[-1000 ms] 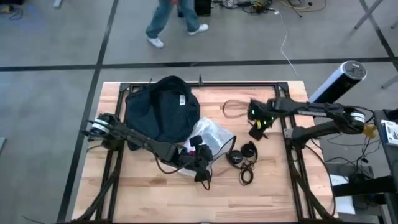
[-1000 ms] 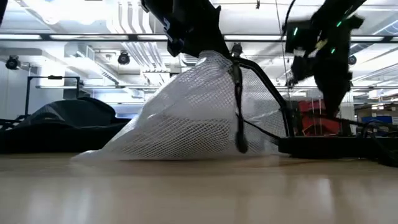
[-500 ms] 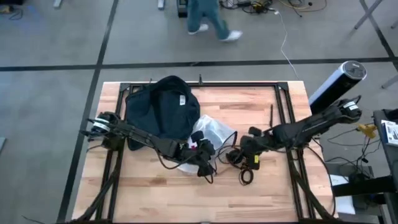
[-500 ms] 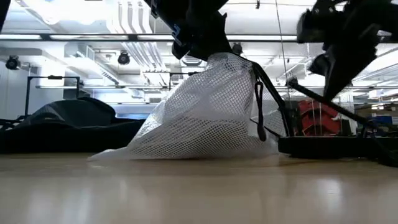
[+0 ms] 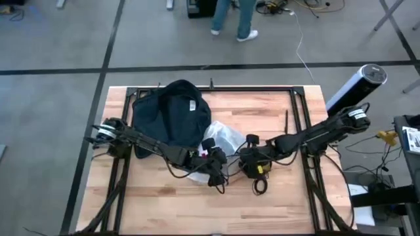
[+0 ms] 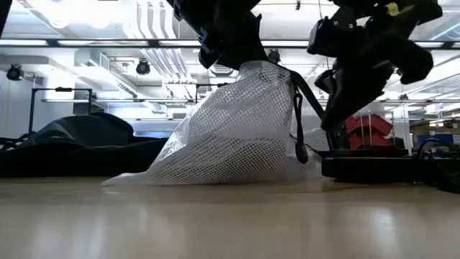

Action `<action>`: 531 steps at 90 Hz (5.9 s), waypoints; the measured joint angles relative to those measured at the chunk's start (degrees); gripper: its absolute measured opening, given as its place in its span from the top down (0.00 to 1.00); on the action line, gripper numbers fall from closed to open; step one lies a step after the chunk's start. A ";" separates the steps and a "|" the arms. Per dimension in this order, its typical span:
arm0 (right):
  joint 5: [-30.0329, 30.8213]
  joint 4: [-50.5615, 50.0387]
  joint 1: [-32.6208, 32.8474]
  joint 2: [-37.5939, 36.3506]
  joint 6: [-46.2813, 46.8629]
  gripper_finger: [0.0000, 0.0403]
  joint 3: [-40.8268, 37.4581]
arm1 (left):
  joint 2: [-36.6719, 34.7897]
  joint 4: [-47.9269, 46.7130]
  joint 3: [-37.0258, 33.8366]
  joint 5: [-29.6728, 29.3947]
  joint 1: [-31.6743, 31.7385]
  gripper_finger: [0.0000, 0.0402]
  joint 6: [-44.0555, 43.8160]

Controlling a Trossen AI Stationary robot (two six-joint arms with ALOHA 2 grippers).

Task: Unpack backpack
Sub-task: Put the black pen into the white zipper pouch

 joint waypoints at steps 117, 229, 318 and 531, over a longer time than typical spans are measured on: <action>-5.96 -7.58 -12.41 9.28 -16.83 0.59 -2.34 | 0.00 0.51 -0.91 0.22 -0.26 1.00 -0.63; 39.60 41.56 2.52 20.11 -60.86 0.91 -2.36 | -0.02 2.46 -1.09 1.48 -0.32 1.00 0.54; 14.29 -12.54 6.97 -11.93 3.50 0.49 -2.33 | -0.07 4.84 -0.92 1.64 -0.38 1.00 0.87; -1.72 -19.56 -36.66 -33.06 24.37 1.00 -11.76 | -0.26 9.04 -4.07 0.87 1.88 1.00 17.11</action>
